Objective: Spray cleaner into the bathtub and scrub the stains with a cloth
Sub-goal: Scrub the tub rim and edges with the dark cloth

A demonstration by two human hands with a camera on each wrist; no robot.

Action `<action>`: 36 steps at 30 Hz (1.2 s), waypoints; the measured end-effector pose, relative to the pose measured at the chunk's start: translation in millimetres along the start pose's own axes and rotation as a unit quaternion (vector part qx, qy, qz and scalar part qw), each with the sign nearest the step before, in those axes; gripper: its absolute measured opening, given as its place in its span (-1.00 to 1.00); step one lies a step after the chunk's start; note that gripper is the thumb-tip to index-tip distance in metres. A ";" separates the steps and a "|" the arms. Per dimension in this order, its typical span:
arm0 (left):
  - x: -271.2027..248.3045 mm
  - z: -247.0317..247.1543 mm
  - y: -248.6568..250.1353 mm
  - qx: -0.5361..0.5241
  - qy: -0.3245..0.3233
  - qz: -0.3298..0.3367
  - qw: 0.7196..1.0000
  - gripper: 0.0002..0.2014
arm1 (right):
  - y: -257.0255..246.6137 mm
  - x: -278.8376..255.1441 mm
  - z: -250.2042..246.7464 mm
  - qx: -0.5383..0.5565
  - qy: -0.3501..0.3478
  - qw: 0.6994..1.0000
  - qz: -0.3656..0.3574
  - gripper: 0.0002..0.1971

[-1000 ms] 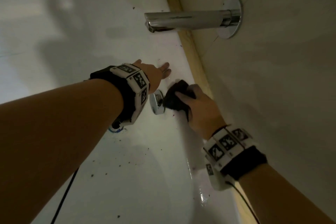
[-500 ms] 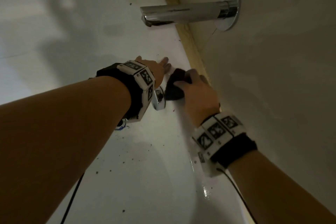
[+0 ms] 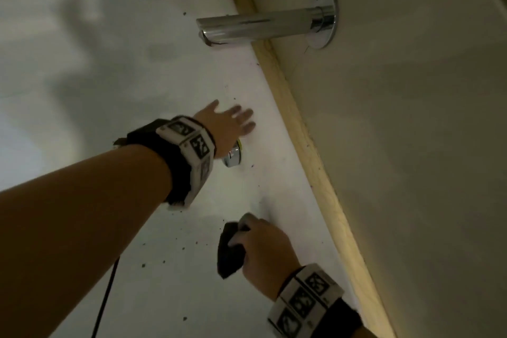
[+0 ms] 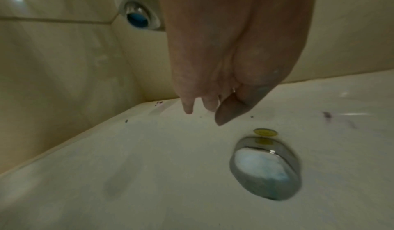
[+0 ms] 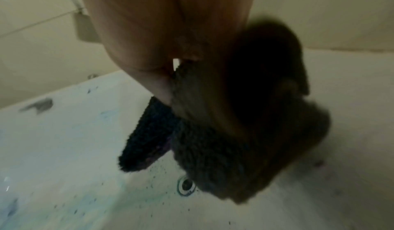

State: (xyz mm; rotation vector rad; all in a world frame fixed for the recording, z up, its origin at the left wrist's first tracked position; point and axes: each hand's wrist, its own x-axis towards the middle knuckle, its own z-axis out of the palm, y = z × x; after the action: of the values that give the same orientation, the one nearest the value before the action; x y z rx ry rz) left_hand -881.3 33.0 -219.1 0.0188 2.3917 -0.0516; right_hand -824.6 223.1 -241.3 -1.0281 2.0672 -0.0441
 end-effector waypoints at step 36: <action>-27.3 19.8 41.5 0.003 0.003 0.022 1.000 -0.41 | 73.9 -65.7 -0.8 0.062 0.221 0.964 0.137 -0.67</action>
State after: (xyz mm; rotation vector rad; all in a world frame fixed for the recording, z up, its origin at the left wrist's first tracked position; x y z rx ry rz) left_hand -846.7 73.7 -216.2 0.0742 2.3959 -0.0378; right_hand -850.9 316.9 -224.7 -0.6880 2.5585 -0.2794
